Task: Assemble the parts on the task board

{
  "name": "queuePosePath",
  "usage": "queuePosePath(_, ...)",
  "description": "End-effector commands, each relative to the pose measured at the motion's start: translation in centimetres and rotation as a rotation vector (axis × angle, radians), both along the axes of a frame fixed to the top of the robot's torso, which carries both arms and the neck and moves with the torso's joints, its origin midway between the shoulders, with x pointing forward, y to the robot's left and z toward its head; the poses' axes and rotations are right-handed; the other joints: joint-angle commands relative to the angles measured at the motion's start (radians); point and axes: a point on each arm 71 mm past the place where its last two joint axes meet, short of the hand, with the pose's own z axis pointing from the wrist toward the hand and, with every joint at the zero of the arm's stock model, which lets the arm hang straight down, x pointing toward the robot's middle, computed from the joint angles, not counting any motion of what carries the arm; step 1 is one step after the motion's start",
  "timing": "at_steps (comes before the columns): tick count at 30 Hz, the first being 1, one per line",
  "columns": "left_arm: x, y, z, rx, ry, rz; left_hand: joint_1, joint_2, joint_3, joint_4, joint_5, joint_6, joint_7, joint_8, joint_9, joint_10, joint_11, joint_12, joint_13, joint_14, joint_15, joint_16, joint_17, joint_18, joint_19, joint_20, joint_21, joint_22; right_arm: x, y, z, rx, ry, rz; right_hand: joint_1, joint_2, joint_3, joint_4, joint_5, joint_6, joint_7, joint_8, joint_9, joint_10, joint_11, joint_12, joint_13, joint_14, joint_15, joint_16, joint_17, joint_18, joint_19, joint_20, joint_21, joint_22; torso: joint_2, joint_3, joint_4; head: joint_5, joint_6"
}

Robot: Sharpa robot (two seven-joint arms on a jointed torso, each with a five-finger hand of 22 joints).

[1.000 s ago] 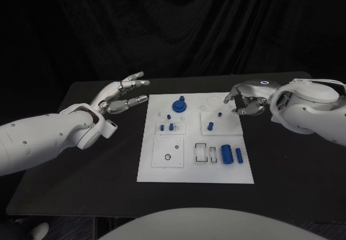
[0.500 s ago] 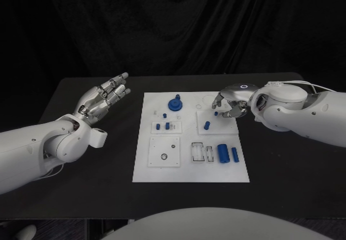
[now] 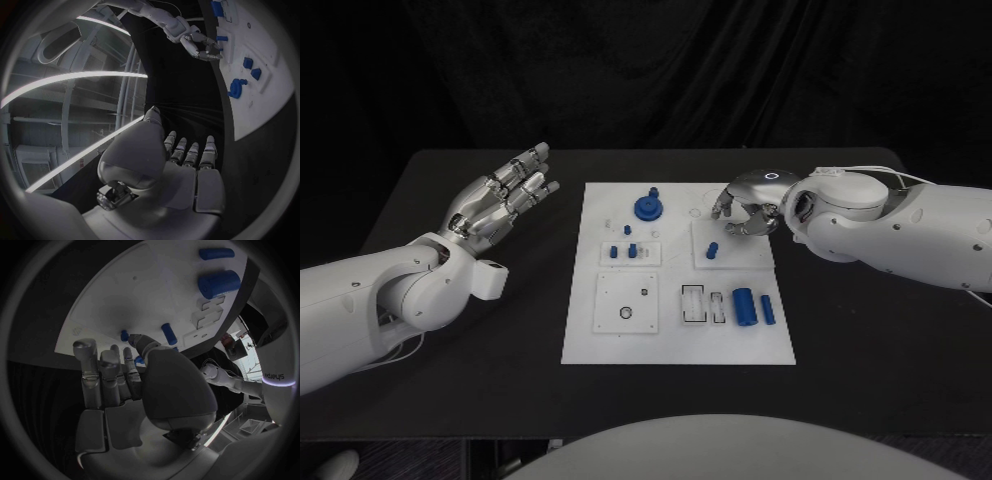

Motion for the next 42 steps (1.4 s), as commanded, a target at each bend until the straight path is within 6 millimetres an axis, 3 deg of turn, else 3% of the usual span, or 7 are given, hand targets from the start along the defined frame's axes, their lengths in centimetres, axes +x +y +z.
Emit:
queuePosePath(1,-0.3,-0.1,1.1,-0.108,-0.112,-0.018,0.017,0.0,-0.004,-0.005,0.009,0.004,-0.005,-0.003,0.0,0.003,0.01,0.008,0.001,0.0,0.009,-0.003,-0.001,0.008,0.0,0.01,0.0,-0.002,0.0,0.0,-0.1,0.008,-0.022,0.009,0.001,-0.001,0.014,-0.002,0.009,0.018,0.002,0.007,0.004,0.018,-0.003,-0.006,-0.011,0.01,0.0,0.008,-0.001,-0.006,0.009,0.001,0.008,0.069,-0.002,0.0002,-0.0016,0.001,0.0)
queuePosePath(5,-0.3,-0.1,1.0,-0.11,-0.107,-0.024,0.029,0.0,-0.004,-0.008,0.02,0.004,-0.003,-0.003,0.0,0.004,0.014,0.009,0.001,0.003,0.014,-0.002,0.0,0.01,0.001,0.016,0.001,-0.002,0.1,0.0,-0.3,0.009,-0.021,0.008,-0.001,-0.002,0.03,-0.011,0.025,0.049,0.007,0.022,0.014,0.054,-0.011,0.002,-0.019,0.015,-0.007,0.014,-0.001,-0.008,0.015,-0.005,0.019,0.077,-0.001,0.0018,-0.0033,0.004,0.0)
queuePosePath(15,-0.2,-0.2,0.9,-0.108,-0.092,-0.036,0.049,-0.001,-0.005,-0.01,0.034,0.005,0.002,-0.003,0.001,0.002,0.02,0.008,0.001,0.013,0.029,0.002,0.004,0.014,0.01,0.036,0.005,0.009,0.0,-0.3,-0.6,0.0,-0.009,-0.007,-0.019,-0.006,0.032,-0.018,0.029,0.074,0.01,0.038,0.033,0.096,-0.026,0.025,-0.014,0.03,-0.019,0.028,0.007,-0.011,0.029,-0.016,0.044,0.089,-0.001,-0.0036,-0.0012,0.002,0.0)
queuePosePath(20,-0.1,-0.3,0.8,-0.105,-0.086,-0.038,0.054,-0.001,-0.006,-0.011,0.037,0.003,0.003,-0.003,0.0,0.001,0.023,0.006,0.0,0.017,0.034,0.003,0.005,0.015,0.014,0.042,0.007,0.012,-0.1,-0.6,-0.8,-0.009,0.0,-0.017,-0.03,-0.006,0.029,-0.016,0.027,0.085,0.012,0.044,0.04,0.096,-0.028,0.029,-0.012,0.031,-0.02,0.027,0.004,-0.012,0.03,-0.018,0.042,0.089,-0.001,-0.0031,-0.0005,0.0,0.0)
queuePosePath(34,0.0,-0.5,0.7,-0.103,-0.076,-0.046,0.072,0.0,-0.005,-0.018,0.059,0.001,0.005,-0.003,0.001,-0.001,0.03,0.005,0.0,0.024,0.045,0.006,0.007,0.017,0.029,0.056,0.014,0.029,-0.2,-0.7,-1.1,-0.016,0.012,-0.022,-0.032,-0.001,0.026,-0.03,0.029,0.102,0.01,0.057,0.061,0.1,-0.037,0.062,0.011,0.029,-0.027,0.023,-0.004,-0.01,0.028,-0.024,0.032,0.088,-0.003,-0.0067,-0.0024,0.007,0.0)
queuePosePath(40,0.1,-0.6,0.5,-0.103,-0.07,-0.05,0.081,0.002,-0.004,-0.024,0.074,0.002,0.008,-0.003,0.001,-0.002,0.032,0.004,0.0,0.031,0.053,0.009,0.008,0.018,0.041,0.066,0.019,0.044,-0.2,-0.8,-1.3,-0.019,0.019,-0.023,-0.043,0.0,0.017,-0.033,0.013,0.103,0.007,0.066,0.08,0.091,-0.038,0.077,0.023,0.029,-0.028,0.022,-0.008,-0.011,0.029,-0.026,0.031,0.088,-0.003,-0.007,-0.0003,0.006,0.0)
queuePosePath(42,0.1,-0.6,0.5,-0.103,-0.068,-0.052,0.083,0.002,-0.004,-0.025,0.078,0.002,0.009,-0.002,0.001,-0.002,0.032,0.004,0.0,0.032,0.055,0.01,0.009,0.018,0.043,0.068,0.02,0.045,-0.2,-0.8,-1.4,-0.019,0.02,-0.023,-0.053,0.001,0.009,-0.032,-0.024,0.094,0.004,0.067,0.093,0.079,-0.036,0.081,0.029,0.028,-0.025,0.019,-0.013,-0.011,0.029,-0.024,0.025,0.087,-0.003,-0.0072,0.0007,0.005,0.0)
